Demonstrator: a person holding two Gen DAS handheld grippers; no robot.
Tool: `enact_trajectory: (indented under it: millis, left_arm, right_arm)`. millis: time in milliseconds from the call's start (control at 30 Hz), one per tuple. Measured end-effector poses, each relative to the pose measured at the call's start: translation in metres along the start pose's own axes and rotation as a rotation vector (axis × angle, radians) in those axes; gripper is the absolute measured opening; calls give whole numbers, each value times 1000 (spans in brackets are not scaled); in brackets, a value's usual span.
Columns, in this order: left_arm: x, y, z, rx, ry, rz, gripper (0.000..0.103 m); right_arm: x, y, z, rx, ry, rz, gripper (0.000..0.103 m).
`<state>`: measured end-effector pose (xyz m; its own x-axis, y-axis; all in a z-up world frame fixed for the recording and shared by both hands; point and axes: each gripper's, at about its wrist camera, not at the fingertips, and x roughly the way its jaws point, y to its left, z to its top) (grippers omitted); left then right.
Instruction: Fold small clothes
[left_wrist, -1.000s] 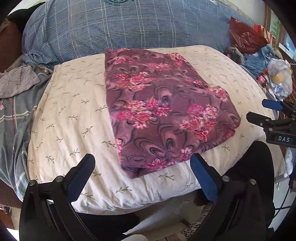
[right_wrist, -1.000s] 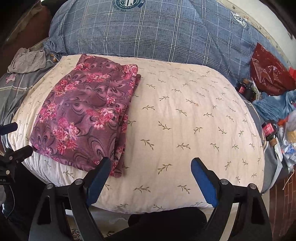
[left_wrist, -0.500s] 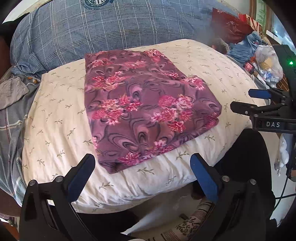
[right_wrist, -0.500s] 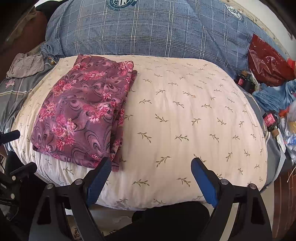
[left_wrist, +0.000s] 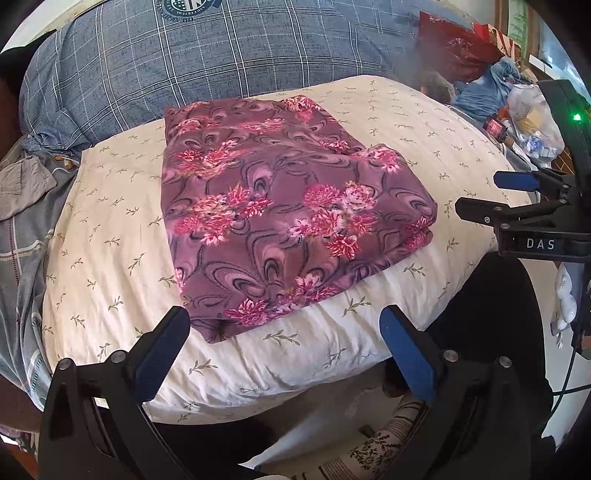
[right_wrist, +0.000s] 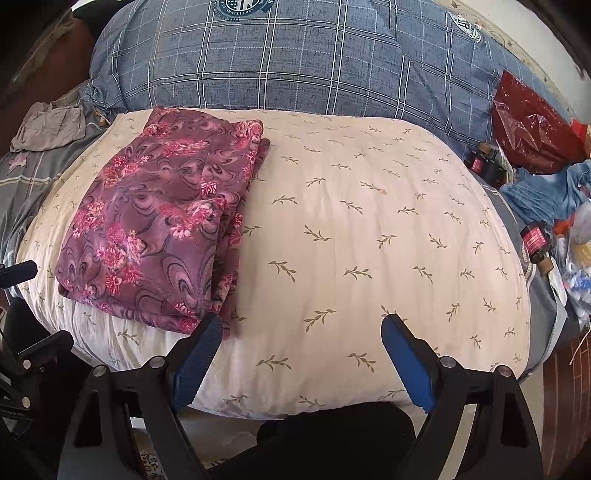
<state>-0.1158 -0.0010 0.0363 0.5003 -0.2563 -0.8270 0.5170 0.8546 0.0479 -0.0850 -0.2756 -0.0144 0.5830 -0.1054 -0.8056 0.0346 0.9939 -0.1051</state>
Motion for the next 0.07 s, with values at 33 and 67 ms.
enact_trajectory:
  millis: [33,67]
  left_arm:
    - [0,1,0,-1,-1,1,103]
    - [-1,1,0,-2,-2,2,103]
  right_arm:
    - [0,0,0,1,2,2,89]
    - [1,0,0,1,3,4,89]
